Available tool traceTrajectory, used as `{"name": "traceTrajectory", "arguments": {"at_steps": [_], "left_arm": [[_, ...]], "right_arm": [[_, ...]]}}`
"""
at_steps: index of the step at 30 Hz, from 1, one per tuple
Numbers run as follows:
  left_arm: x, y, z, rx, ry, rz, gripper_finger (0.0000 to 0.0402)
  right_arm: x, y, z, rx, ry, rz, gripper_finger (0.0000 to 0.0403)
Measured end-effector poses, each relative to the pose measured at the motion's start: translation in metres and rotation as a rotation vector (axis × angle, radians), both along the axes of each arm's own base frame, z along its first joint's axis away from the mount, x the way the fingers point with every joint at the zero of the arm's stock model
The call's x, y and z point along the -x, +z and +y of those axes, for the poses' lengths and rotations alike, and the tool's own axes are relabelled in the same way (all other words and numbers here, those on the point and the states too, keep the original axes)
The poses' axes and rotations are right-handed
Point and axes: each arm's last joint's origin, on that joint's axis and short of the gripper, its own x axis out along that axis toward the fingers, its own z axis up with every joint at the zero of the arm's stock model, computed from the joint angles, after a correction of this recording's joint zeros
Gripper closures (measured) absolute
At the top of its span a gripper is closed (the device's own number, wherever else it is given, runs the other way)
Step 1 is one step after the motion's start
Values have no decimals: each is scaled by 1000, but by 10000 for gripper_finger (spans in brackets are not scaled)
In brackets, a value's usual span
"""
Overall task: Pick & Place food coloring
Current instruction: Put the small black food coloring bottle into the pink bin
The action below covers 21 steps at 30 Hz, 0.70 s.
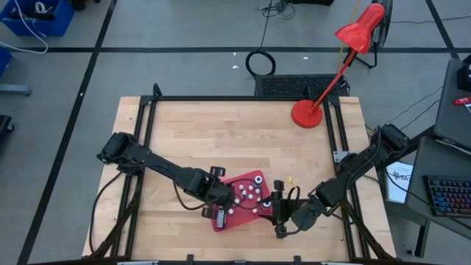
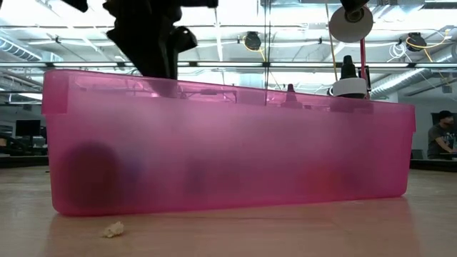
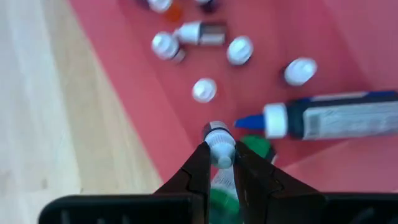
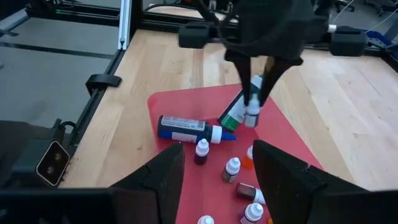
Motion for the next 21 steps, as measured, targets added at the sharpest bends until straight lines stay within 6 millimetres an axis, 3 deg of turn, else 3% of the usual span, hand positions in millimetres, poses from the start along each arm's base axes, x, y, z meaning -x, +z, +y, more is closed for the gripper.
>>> {"name": "traceTrajectory", "arguments": {"at_steps": [8, 21], "left_arm": [[-4, -6, 19, 6, 55, 19, 351], [-6, -39, 30, 154, 34, -9, 351]], "right_arm": [[7, 0, 9, 18, 42, 0, 223], [9, 0, 12, 29, 58, 0, 223]]}}
